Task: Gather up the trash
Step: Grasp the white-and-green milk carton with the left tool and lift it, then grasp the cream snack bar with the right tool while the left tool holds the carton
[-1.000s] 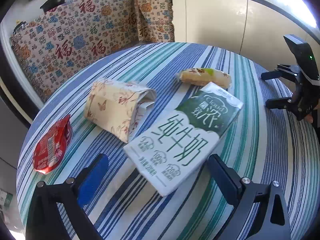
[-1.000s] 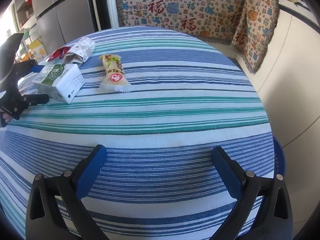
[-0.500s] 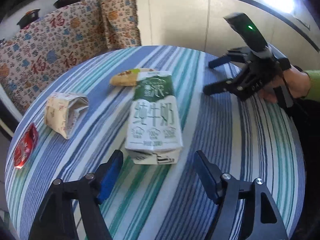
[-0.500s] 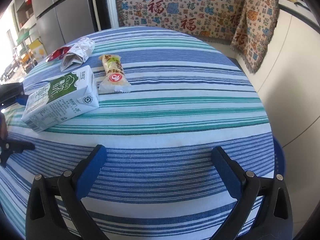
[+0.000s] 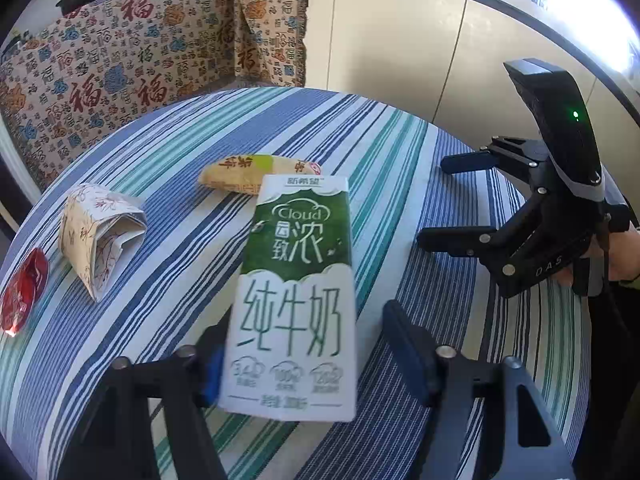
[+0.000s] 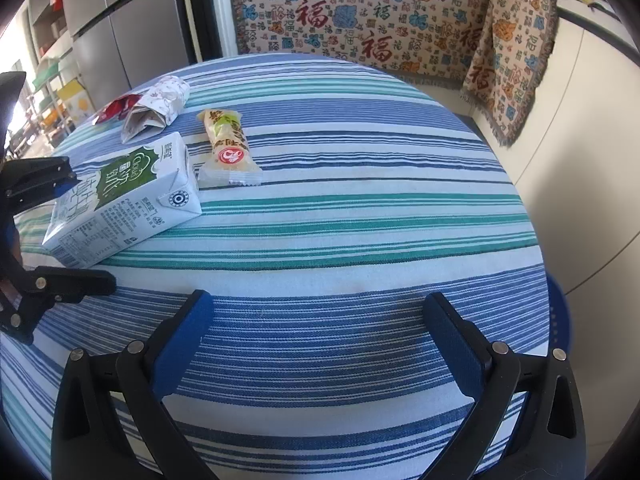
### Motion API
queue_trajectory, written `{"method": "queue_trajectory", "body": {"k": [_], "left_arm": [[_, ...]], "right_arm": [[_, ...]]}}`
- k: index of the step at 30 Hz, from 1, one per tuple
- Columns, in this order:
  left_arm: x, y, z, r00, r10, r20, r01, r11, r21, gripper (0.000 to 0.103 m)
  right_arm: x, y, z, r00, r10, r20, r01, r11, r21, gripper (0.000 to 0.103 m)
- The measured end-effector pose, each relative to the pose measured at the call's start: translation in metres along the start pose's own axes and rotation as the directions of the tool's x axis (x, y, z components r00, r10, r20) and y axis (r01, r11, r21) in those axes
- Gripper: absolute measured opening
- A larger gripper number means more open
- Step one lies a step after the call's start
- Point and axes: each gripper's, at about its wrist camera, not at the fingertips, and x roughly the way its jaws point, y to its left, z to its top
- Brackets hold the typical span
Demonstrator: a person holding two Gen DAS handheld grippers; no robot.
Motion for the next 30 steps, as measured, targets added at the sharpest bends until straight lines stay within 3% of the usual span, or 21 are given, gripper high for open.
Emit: {"method": "queue_trajectory", "body": {"k": [3, 5, 7, 9, 12, 14, 17, 19, 21, 24, 25, 27, 28, 29, 30], "left_arm": [[-0.01, 0.002, -0.011, 0.999, 0.014, 0.031, -0.011, 0.995, -0.097, 0.049], [-0.025, -0.005, -0.025, 0.996, 0.062, 0.065, -0.051, 0.985, -0.167, 0.049], [-0.037, -0.007, -0.038, 0.981, 0.177, 0.079, -0.151, 0.951, -0.269, 0.049], [-0.048, -0.008, -0.051, 0.957, 0.28, 0.077, -0.234, 0.901, -0.365, 0.05], [-0.053, -0.004, -0.063, 0.937, 0.345, 0.06, -0.278, 0.836, -0.473, 0.05], [-0.051, 0.003, -0.066, 0.941, 0.337, 0.039, -0.27, 0.814, -0.513, 0.053], [-0.051, 0.01, -0.065, 0.945, 0.324, 0.044, -0.249, 0.8, -0.546, 0.057], [-0.048, 0.01, -0.062, 0.94, 0.339, 0.022, -0.276, 0.8, -0.532, 0.057], [-0.044, 0.005, -0.062, 0.93, 0.366, -0.003, -0.318, 0.803, -0.503, 0.057], [-0.038, -0.001, -0.059, 0.914, 0.405, -0.03, -0.371, 0.804, -0.465, 0.058], [-0.037, -0.003, -0.061, 0.911, 0.41, -0.033, -0.379, 0.804, -0.459, 0.058], [-0.037, -0.003, -0.061, 0.912, 0.409, -0.034, -0.377, 0.804, -0.459, 0.059], [-0.038, -0.003, -0.061, 0.912, 0.408, -0.033, -0.377, 0.803, -0.461, 0.059], [-0.038, -0.004, -0.062, 0.911, 0.41, -0.034, -0.378, 0.803, -0.461, 0.059], [-0.038, -0.003, -0.062, 0.911, 0.411, -0.035, -0.38, 0.802, -0.461, 0.059]], "right_arm": [[0.0, 0.0, 0.0, 1.0, 0.001, 0.0, -0.001, 1.0, 0.001, 0.103], [0.0, 0.0, 0.0, 1.0, 0.001, 0.0, -0.001, 1.0, 0.001, 0.103], [0.0, 0.0, 0.0, 1.0, 0.0, 0.0, 0.0, 1.0, 0.001, 0.103], [0.0, 0.0, 0.0, 1.0, 0.0, 0.0, 0.0, 1.0, 0.001, 0.103], [0.001, 0.0, 0.001, 1.0, 0.012, -0.002, -0.012, 1.0, -0.005, 0.103], [0.005, 0.005, 0.01, 0.998, 0.052, -0.022, -0.053, 0.998, -0.047, 0.103], [0.015, 0.019, 0.032, 0.991, 0.117, -0.069, -0.123, 0.988, -0.092, 0.096], [0.027, 0.033, 0.049, 0.987, 0.122, -0.105, -0.135, 0.981, -0.136, 0.093], [0.037, 0.045, 0.066, 0.987, 0.112, -0.116, -0.13, 0.978, -0.165, 0.084], [0.05, 0.055, 0.088, 0.986, 0.117, -0.117, -0.134, 0.979, -0.153, 0.083], [0.056, 0.058, 0.093, 0.984, 0.12, -0.128, -0.139, 0.979, -0.148, 0.08], [0.057, 0.061, 0.096, 0.988, 0.107, -0.115, -0.125, 0.979, -0.159, 0.062], [0.054, 0.061, 0.095, 0.986, 0.12, -0.112, -0.137, 0.978, -0.155, 0.039], [0.052, 0.061, 0.093, 0.986, 0.119, -0.116, -0.136, 0.979, -0.152, 0.032], [0.049, 0.06, 0.089, 0.985, 0.122, -0.119, -0.14, 0.979, -0.151, 0.031]]}}
